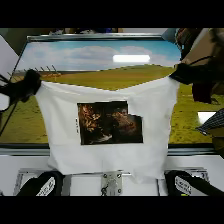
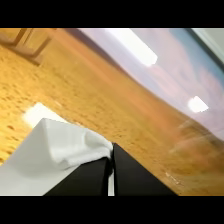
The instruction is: Fold the clothes and pants, and hang the long-sleeved shirts on hangers.
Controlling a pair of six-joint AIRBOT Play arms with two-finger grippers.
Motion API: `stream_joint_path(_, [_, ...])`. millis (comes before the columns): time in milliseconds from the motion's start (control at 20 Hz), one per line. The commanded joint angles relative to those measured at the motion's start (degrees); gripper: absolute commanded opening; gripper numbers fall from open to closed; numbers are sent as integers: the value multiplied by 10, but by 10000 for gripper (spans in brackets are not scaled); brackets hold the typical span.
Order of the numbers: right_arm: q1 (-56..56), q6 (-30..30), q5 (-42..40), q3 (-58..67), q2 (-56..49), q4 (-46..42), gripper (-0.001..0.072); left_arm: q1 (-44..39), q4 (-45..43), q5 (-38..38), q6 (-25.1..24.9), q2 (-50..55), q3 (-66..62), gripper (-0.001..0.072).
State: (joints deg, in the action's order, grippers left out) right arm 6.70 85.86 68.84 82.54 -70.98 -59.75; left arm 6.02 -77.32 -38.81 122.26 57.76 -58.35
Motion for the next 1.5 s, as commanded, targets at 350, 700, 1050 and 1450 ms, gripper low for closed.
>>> stream_joint_path(350, [-17,26,-120,130,-296,-33,12,-13,54,114,-5,289,-98,4])
stream_joint_path(700, [9,24,-86,129,-250,-124,11,24,53,46,-40,250,-121,4])
stream_joint_path(1050, [-1,3,-54,30,-205,-151,11,12,54,61,-65,202,33,4])
stream_joint_path(1450, [-4,12,-86,-143,-163,-166,13,12,55,55,-66,200,100,4])
